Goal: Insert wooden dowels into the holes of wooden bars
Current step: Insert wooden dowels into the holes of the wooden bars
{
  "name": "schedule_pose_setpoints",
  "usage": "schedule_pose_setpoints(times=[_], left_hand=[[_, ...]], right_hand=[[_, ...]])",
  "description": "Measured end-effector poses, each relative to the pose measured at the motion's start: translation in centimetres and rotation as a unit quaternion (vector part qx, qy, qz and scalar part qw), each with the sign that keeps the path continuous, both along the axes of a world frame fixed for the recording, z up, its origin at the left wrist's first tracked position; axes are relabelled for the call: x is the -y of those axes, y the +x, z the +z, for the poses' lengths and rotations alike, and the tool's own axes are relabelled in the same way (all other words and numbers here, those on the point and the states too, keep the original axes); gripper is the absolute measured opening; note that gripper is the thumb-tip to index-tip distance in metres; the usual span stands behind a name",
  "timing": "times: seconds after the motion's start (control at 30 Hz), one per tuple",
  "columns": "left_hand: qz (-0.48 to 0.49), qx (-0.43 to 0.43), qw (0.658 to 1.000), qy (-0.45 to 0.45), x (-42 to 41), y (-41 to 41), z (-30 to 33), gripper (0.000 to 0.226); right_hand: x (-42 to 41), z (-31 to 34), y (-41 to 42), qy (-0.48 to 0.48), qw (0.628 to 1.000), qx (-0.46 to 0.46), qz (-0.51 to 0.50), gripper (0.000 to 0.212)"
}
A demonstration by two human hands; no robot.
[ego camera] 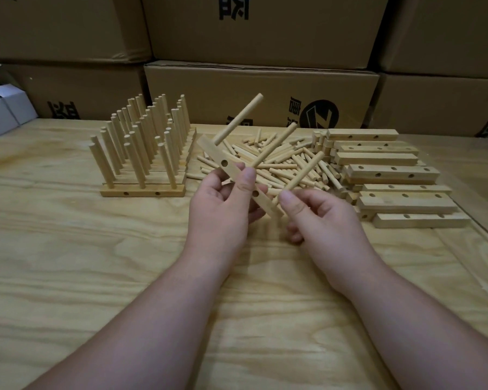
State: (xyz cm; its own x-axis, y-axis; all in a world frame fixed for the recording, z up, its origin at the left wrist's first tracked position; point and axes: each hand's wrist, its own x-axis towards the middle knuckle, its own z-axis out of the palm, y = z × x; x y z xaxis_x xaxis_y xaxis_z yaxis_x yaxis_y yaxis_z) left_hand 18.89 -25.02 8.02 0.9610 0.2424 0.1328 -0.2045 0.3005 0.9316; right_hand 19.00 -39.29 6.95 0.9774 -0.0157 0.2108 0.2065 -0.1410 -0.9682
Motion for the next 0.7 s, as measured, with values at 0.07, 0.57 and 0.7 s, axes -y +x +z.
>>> schedule_pose_setpoints(times=[0.07, 0.57, 0.7], left_hand=[[-0.022, 0.013, 1.000, -0.018, 0.2, 0.0, 0.1, 0.020], [-0.181, -0.011, 0.959, 0.217, 1.2, -0.3, -0.6, 0.040], [-0.212, -0.007, 0.904, 0.372, 1.5, -0.8, -1.3, 0.027]], right_hand=[[0.0, 0.0, -0.1, -0.036, 0.999, 0.019, 0.019, 0.009], [0.6, 3.3, -1.1, -0.046, 0.991, 0.052, -0.117, 0.014], [-0.7, 6.9, -1.1, -0.087, 0.990, 0.087, -0.064, 0.019]])
